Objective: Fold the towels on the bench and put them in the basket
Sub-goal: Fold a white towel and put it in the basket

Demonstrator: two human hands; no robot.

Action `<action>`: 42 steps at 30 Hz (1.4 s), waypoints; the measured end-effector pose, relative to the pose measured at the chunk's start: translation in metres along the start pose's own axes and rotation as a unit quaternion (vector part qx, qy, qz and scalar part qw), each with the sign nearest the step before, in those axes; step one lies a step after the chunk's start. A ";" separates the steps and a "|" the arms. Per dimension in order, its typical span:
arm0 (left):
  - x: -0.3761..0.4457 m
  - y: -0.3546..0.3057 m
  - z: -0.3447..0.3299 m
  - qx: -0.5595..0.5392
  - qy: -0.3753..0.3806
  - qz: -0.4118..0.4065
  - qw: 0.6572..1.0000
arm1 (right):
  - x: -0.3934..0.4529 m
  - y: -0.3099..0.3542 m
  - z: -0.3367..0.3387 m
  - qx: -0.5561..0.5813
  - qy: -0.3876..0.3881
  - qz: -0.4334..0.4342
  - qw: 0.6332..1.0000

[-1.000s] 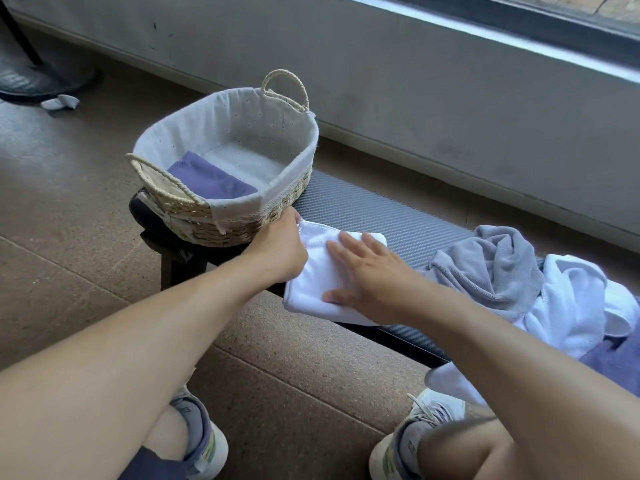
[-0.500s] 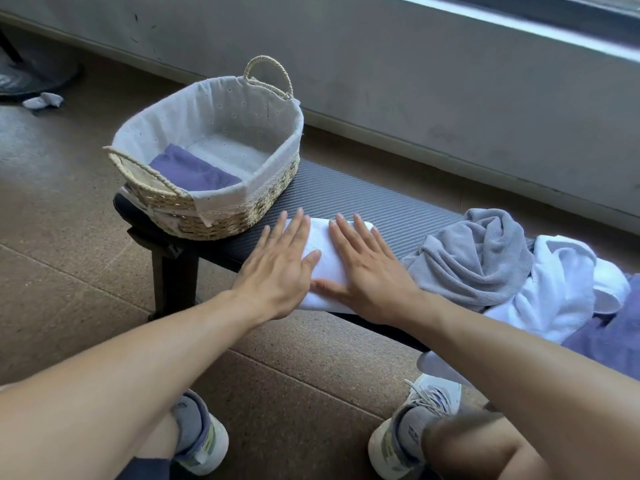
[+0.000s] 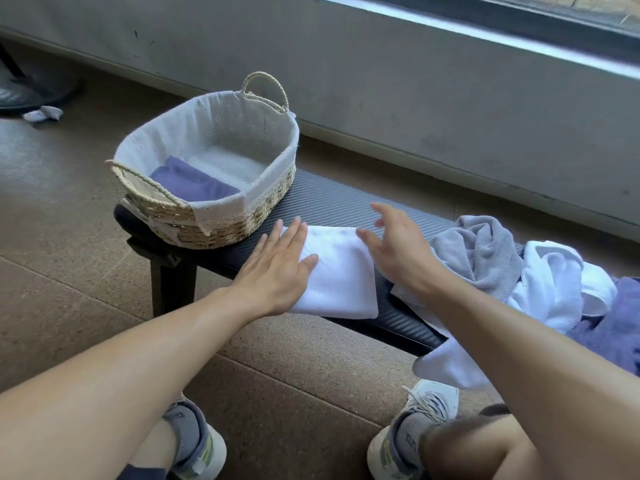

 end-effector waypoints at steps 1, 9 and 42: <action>0.001 -0.002 0.004 -0.001 -0.004 0.004 1.000 | 0.003 -0.006 0.004 -0.042 0.008 -0.017 0.999; 0.006 -0.021 0.029 -0.002 -0.093 -0.023 0.995 | -0.011 -0.006 -0.022 -0.033 0.172 -0.103 0.979; 0.031 -0.027 0.029 -0.045 -0.131 -0.024 0.990 | -0.002 0.004 0.010 0.061 0.160 -0.033 0.985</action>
Point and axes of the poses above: each hand's wrist, its own x-axis towards the middle knuckle, its own z-axis out of the back of the hand, y = z × x, the point moved 10 cm from there along x, towards the middle knuckle, and after that the axes turned 11 degrees about -y, right-handed, at the moved point
